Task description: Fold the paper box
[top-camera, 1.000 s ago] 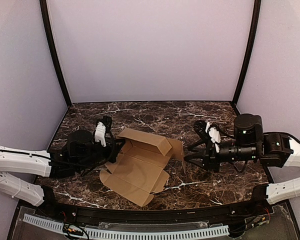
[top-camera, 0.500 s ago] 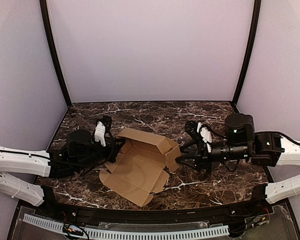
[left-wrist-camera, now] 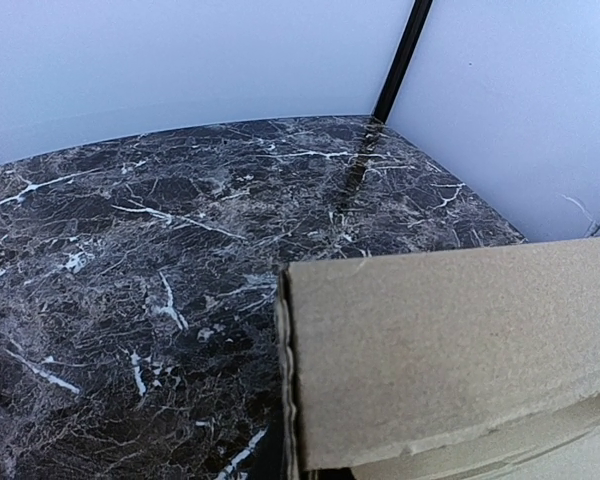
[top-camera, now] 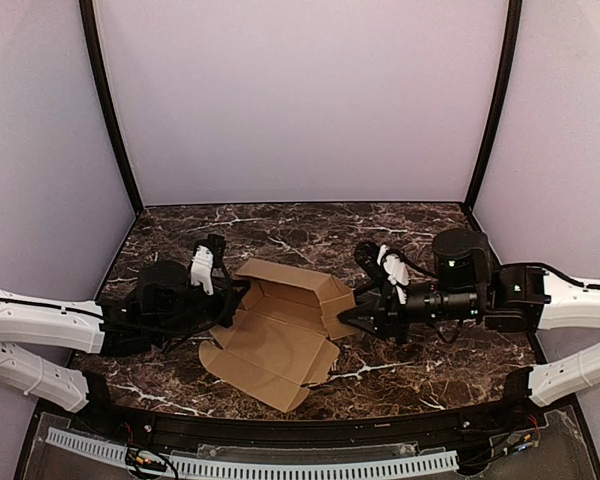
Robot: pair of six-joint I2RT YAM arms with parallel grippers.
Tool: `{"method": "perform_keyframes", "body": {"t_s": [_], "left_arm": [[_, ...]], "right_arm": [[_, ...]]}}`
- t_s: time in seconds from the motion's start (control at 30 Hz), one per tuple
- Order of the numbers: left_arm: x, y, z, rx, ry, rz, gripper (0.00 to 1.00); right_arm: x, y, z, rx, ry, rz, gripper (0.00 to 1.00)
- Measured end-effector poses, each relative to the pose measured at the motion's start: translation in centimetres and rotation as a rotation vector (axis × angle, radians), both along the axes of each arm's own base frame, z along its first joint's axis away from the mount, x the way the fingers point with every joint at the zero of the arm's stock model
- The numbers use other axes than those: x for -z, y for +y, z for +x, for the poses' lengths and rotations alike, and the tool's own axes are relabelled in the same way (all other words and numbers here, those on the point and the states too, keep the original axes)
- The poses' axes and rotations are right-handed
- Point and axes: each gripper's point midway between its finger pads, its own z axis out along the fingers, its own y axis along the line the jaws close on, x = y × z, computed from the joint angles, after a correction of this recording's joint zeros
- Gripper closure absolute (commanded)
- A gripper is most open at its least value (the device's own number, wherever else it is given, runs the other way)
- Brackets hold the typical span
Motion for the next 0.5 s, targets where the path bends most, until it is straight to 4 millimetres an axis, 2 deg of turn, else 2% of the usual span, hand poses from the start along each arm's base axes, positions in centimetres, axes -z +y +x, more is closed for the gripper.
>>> {"method": "perform_keyframes", "body": {"t_s": [0.5], "left_arm": [[1.5,1.4,1.1,-0.116,0.047,0.058,1.00]], "right_arm": [[3.1,1.8,2.0,0.109,0.009,-0.066,0.68]]}}
